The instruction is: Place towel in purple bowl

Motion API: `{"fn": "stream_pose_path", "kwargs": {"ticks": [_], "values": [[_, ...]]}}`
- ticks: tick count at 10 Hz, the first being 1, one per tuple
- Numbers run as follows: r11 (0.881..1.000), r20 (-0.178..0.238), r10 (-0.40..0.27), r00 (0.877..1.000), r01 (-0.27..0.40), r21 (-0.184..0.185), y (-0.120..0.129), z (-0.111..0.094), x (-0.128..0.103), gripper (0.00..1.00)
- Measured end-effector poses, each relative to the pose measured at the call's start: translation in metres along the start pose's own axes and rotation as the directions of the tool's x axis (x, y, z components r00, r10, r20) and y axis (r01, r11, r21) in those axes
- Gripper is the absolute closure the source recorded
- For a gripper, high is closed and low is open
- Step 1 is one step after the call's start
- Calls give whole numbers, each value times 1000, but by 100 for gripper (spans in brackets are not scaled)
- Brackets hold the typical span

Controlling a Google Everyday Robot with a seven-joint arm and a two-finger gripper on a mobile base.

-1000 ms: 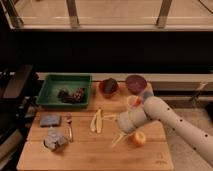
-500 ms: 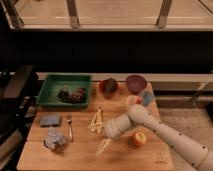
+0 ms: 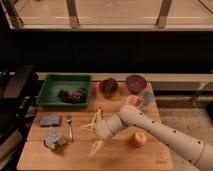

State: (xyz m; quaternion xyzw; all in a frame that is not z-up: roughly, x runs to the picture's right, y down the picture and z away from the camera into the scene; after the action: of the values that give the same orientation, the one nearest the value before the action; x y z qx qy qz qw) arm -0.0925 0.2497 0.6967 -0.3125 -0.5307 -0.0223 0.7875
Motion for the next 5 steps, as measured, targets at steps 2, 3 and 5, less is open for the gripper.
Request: {"fn": "stream_pose_path", "kwargs": {"ticks": [2,3,5], "values": [[999,2,-7,1000,7,-33,-7,23,-2,20],[999,6,-8,1000,8,-52,-11,40,-2,20],[997,20,-6,1000,7,-71,-17,64,0,20]]}}
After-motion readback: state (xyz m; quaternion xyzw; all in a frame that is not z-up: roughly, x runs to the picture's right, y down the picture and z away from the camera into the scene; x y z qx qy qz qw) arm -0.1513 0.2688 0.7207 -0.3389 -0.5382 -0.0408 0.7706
